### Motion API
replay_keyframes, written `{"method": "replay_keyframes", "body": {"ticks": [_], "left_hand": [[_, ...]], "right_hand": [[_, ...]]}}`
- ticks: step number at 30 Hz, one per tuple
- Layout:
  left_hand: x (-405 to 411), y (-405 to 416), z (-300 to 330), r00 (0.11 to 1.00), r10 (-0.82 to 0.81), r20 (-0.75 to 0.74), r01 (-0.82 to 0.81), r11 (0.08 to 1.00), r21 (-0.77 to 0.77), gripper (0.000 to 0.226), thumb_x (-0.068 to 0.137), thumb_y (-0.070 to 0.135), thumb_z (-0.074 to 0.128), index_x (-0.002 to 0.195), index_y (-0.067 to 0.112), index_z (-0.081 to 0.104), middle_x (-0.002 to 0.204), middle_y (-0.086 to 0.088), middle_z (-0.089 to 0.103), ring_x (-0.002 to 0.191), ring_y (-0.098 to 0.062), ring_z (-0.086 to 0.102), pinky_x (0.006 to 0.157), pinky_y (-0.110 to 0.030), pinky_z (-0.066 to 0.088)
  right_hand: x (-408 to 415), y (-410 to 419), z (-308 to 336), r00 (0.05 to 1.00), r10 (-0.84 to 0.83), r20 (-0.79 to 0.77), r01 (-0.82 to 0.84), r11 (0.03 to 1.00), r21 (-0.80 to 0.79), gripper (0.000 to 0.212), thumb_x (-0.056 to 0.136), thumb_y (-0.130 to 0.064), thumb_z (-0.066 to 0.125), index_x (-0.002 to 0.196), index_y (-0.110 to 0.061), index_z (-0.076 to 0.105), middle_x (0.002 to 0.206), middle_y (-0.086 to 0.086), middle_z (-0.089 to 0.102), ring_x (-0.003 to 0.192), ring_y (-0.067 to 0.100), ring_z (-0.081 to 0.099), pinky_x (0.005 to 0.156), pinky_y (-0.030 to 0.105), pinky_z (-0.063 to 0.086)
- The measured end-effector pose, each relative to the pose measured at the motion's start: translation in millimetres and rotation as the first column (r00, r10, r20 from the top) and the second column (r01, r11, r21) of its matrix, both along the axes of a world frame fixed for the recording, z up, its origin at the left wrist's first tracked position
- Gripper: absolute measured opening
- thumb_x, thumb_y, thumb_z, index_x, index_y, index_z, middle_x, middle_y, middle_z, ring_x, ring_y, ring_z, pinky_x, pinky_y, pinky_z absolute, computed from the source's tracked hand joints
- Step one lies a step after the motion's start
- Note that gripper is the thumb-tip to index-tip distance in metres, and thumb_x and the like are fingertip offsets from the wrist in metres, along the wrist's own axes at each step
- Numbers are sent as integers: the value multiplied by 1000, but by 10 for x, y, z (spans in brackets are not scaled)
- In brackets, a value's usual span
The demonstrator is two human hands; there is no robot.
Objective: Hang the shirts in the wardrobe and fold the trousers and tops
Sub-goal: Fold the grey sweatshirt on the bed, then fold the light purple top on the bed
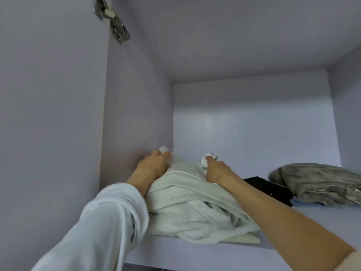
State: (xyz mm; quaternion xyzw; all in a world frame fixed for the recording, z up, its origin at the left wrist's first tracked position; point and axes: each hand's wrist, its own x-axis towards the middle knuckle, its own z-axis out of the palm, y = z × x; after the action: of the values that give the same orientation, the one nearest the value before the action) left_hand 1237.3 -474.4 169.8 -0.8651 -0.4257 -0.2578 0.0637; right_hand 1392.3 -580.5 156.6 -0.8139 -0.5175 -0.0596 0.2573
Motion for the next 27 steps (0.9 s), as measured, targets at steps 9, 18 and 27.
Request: {"method": "replay_keyframes", "body": {"ticks": [9, 18, 27], "left_hand": [[-193, -189, 115, 950, -207, 234, 193, 978, 79, 32, 98, 29, 40, 109, 10, 64, 117, -9, 62, 108, -27, 54, 85, -28, 37], [-69, -282, -493, 997, -40, -70, 41, 999, 12, 48, 97, 46, 13, 143, 41, 25, 154, 9, 22, 144, -22, 10, 114, -52, 9], [-466, -1214, -1326, 817, -197, 542, 50, 960, 274, 39, 93, 22, 46, 132, 19, 52, 142, -1, 45, 134, -19, 36, 109, -38, 27]], "right_hand": [[118, -209, 5, 987, -70, 147, 52, 991, 123, 41, 97, -29, 39, 136, -18, 40, 143, 9, 34, 126, 30, 40, 104, 41, 34], [-91, -32, -607, 985, 162, 63, -156, 984, -90, 48, 92, -59, 7, 139, -56, 3, 156, -8, 13, 141, 27, 18, 110, 61, 0], [-628, -933, -1311, 940, 252, 229, -340, 697, 631, 37, 94, -18, 38, 127, -14, 53, 137, 1, 48, 133, 16, 33, 113, 25, 13]]}}
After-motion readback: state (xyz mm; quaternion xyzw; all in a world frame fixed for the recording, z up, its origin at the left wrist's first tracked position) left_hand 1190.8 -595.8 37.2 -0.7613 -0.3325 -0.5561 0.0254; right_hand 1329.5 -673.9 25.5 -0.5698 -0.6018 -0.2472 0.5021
